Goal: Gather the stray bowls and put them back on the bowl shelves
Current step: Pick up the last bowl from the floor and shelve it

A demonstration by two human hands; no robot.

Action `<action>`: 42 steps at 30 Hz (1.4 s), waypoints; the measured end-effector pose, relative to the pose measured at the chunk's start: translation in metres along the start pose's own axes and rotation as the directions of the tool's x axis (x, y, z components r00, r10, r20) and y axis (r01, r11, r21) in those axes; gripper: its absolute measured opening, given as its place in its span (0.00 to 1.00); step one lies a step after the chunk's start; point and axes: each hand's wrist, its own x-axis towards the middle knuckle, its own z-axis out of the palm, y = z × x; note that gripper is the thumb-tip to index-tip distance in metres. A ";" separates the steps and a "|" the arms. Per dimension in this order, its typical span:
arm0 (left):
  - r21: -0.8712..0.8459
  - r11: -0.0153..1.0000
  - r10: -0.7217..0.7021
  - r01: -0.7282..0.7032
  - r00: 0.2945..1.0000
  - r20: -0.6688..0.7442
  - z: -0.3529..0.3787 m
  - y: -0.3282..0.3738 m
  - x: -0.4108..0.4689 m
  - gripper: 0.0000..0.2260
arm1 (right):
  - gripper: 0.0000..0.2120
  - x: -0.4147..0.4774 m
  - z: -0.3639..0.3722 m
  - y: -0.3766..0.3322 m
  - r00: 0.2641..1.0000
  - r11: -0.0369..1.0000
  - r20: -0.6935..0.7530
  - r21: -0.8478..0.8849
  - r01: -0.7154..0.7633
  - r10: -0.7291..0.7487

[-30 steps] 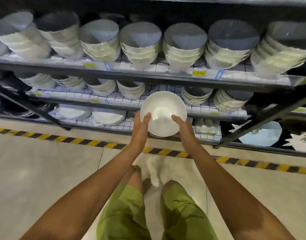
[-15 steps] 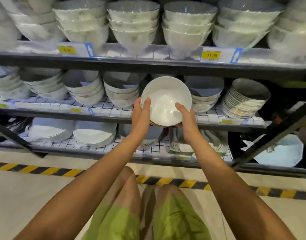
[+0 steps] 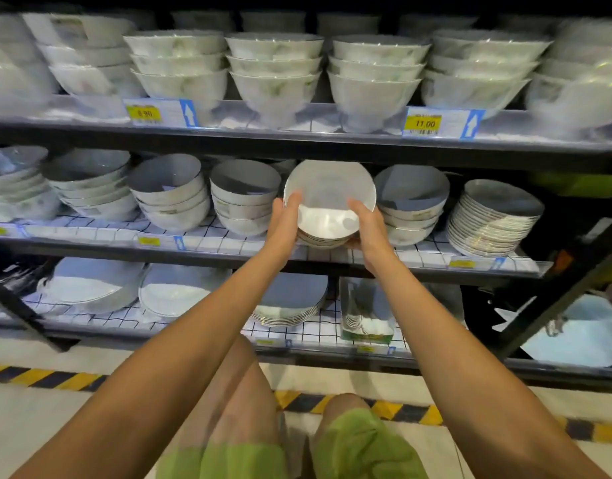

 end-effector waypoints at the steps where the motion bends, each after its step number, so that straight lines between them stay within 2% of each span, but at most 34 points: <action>1: 0.016 1.000 -0.015 0.015 1.000 0.005 -0.001 0.000 0.005 0.20 | 0.20 0.003 0.002 0.000 1.000 1.000 0.003 0.004 -0.007 0.007; 3: 0.060 0.997 -0.051 0.051 0.999 0.000 -0.002 -0.001 0.015 0.23 | 0.20 0.010 0.005 0.001 0.999 0.999 0.003 0.007 -0.034 0.034; 9: 0.055 0.989 -0.137 0.137 0.991 -0.003 0.002 0.001 0.036 0.26 | 0.15 0.033 0.012 0.002 0.984 0.984 -0.070 -0.050 -0.170 0.166; 17: 0.050 0.978 -0.203 0.202 0.979 0.024 0.004 -0.008 0.049 0.30 | 0.31 0.050 0.020 -0.004 0.954 0.958 -0.084 0.013 -0.288 0.288; 23: -0.017 0.960 -0.277 0.279 0.959 0.060 0.006 -0.014 0.057 0.32 | 0.33 0.056 0.021 -0.003 0.950 0.956 -0.108 0.024 -0.291 0.292; 29: 0.019 0.956 -0.292 0.292 0.956 0.004 0.016 -0.015 0.064 0.32 | 0.28 0.054 0.017 0.010 0.963 0.951 -0.054 0.182 -0.251 0.265; 34: 0.030 0.956 -0.293 0.292 0.956 0.018 0.016 -0.020 0.069 0.20 | 0.28 0.058 0.016 0.009 0.945 0.925 -0.066 0.234 -0.299 0.322; 38: -0.154 0.936 -0.315 0.315 0.949 0.028 0.014 -0.022 0.068 0.26 | 0.24 0.059 0.013 0.017 0.952 0.929 -0.046 0.239 -0.284 0.303; 42: -0.139 0.926 -0.351 0.350 0.936 0.020 0.013 -0.025 0.073 0.19 | 0.21 0.063 0.010 0.021 0.950 0.929 -0.060 0.239 -0.283 0.305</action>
